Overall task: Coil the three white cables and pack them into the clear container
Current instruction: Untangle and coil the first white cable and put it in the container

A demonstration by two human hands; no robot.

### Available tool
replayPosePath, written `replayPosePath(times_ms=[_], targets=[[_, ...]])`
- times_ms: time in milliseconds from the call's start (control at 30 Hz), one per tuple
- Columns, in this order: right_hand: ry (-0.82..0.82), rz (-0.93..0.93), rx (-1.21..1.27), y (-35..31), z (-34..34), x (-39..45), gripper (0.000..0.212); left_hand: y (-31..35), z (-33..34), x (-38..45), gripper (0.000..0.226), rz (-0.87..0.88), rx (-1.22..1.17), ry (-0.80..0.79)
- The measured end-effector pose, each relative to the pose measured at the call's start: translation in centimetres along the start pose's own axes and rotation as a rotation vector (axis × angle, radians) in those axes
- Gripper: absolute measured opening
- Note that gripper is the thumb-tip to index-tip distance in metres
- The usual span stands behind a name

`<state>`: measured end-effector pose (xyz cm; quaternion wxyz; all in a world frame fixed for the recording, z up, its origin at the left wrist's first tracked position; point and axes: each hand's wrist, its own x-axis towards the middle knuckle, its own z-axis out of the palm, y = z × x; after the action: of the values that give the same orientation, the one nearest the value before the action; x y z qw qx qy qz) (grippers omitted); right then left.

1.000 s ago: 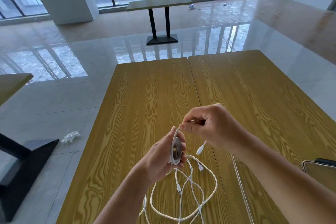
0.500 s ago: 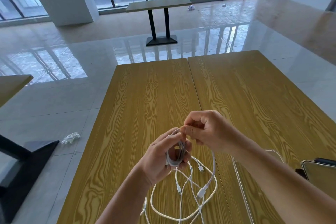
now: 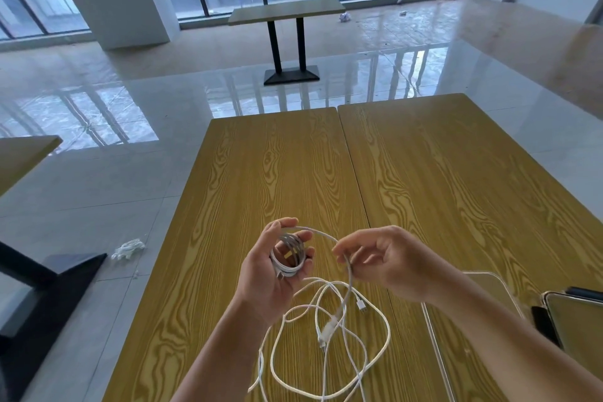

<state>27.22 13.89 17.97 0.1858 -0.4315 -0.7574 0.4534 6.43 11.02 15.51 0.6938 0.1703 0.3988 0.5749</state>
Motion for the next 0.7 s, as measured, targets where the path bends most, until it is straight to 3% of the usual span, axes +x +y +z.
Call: replayPosePath(times_ms=[133, 300, 467, 700], targets=[[0.027, -0.106, -0.042, -0.3, 0.6, 0.2, 0.004, -0.1, 0.2, 0.1, 0.021, 0.013, 0.011, 0.068], [0.054, -0.148, -0.038, -0.7, 1.2, 0.2, 0.041, -0.5, 0.2, 0.2, 0.022, 0.030, 0.313, 0.093], [0.013, -0.082, 0.109, -1.0, 1.9, 0.3, 0.014, -0.8, 0.8, 0.2, 0.024, 0.008, 0.340, 0.075], [0.009, 0.035, 0.377, -2.3, 2.6, 0.5, 0.014, -1.5, 1.5, 0.3, 0.024, 0.001, 0.397, -0.020]])
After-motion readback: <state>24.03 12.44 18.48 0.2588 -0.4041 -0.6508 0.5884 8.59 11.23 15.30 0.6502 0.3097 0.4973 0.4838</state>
